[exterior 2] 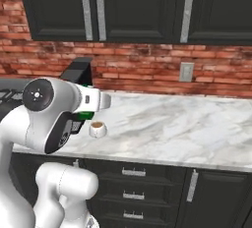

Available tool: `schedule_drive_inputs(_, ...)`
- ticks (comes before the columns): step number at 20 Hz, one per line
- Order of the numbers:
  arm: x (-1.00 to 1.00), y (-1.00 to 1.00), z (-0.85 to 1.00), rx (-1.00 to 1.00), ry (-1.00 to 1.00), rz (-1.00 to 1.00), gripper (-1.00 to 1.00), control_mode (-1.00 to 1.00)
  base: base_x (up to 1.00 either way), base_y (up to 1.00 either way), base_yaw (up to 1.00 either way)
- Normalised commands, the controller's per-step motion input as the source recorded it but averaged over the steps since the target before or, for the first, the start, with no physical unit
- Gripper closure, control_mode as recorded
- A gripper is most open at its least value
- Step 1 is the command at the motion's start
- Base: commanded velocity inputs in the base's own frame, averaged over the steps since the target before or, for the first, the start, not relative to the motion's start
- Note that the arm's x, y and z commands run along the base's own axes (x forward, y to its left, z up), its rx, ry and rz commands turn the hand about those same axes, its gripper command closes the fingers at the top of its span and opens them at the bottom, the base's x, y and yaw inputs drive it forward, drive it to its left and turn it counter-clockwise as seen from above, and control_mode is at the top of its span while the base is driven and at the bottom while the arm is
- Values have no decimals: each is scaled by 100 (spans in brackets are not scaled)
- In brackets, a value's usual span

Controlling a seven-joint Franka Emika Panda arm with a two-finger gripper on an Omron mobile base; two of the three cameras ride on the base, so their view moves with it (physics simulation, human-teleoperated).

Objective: Take a sugar cube from the saucer and place it inside the coffee. Then, grab milk from the fridge and place it next to the coffee on the counter to sweeten the coffee.

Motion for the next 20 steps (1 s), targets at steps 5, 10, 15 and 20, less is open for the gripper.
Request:
schedule_drive_inputs(5, 33, -22, -9, 0, 9, 9, 100, -100, 17, -13, 2)
schedule_drive_inputs(10, 40, -14, -37, 0, 21, 34, 100, -100, 0, 0, 0)
schedule_drive_inputs(15, 35, -6, -55, 0, 13, 43, 100, -100, 0, 0, 0)
schedule_drive_inputs(20, 34, 0, -47, 7, 6, 39, 100, -100, 0, 0, 0)
